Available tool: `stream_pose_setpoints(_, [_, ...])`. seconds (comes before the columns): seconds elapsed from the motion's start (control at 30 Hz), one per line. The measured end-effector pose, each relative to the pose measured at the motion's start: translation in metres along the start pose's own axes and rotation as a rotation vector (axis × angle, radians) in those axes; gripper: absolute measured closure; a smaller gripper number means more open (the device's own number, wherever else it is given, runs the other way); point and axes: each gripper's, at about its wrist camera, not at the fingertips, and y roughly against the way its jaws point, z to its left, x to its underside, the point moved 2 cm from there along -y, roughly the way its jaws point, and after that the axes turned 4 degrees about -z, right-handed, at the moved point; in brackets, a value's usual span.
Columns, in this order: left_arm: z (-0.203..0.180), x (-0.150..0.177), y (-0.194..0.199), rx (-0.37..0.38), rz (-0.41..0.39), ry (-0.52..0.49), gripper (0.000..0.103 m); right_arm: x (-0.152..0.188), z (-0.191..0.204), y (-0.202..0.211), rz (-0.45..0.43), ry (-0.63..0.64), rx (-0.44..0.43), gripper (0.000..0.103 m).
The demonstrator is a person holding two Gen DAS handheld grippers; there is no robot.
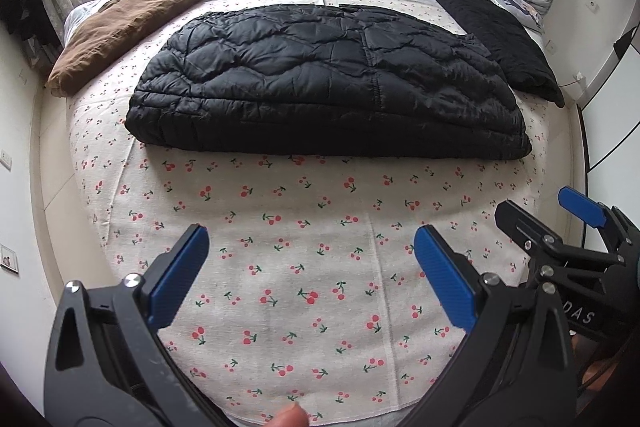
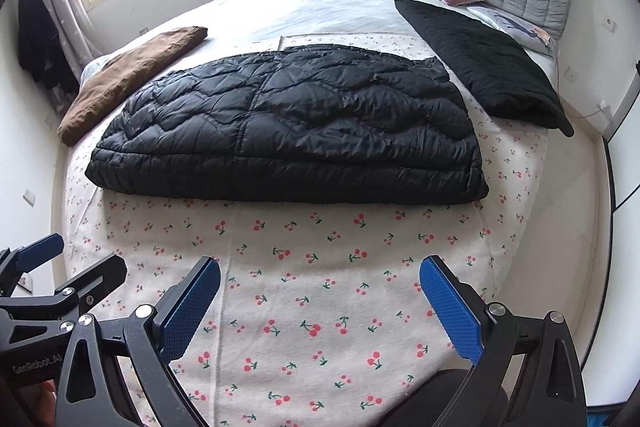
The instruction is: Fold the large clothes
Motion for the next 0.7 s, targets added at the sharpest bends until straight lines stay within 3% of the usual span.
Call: stream_pose_setpoints(0.7, [0.0013, -0.0006, 0.0002, 0.000, 0.001, 0.001, 0.001, 0.0016, 0.0009, -0.0026, 0.013, -0.007, -0.010, 0.002])
